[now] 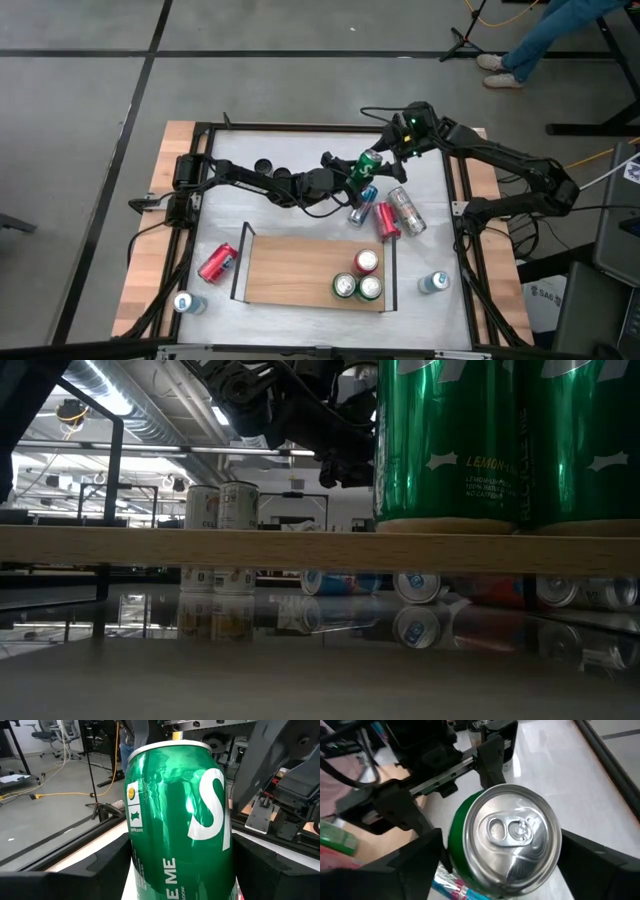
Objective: Place canned beverage on shelf
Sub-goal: Put the green soda can on the shelf aligned with the other green soda can
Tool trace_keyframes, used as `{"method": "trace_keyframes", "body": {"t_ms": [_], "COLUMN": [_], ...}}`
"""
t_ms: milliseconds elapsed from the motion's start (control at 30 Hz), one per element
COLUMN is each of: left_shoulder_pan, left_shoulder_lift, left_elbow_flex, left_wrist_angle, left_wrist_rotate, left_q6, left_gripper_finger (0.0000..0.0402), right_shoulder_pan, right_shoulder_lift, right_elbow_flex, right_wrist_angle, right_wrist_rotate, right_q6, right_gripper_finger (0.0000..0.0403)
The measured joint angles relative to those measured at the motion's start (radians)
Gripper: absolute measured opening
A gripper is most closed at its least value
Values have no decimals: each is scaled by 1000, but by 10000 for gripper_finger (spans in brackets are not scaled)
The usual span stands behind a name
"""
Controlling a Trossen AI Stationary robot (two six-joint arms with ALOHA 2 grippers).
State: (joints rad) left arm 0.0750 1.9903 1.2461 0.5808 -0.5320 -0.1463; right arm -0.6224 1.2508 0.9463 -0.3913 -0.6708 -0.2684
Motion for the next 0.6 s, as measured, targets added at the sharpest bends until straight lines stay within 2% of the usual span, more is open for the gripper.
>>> {"method": "trace_keyframes", "body": {"t_ms": [100,267,600], "left_shoulder_pan": [0,1,1], "left_shoulder_lift": [0,0,0], "left_elbow_flex": [0,0,0], "left_wrist_angle": [-9,-17,-24], "left_wrist_rotate": [0,-2,0], "left_q6": [2,2,1], "left_gripper_finger": [279,280,318], "right_shoulder_pan": [22,20,20], "right_shoulder_lift": [2,2,4], "right_elbow_flex": [0,0,0], "right_wrist_angle": [1,3,3], "right_wrist_rotate": [51,51,51], "right_q6": [0,0,3], "right_gripper_finger": [314,277,287]}}
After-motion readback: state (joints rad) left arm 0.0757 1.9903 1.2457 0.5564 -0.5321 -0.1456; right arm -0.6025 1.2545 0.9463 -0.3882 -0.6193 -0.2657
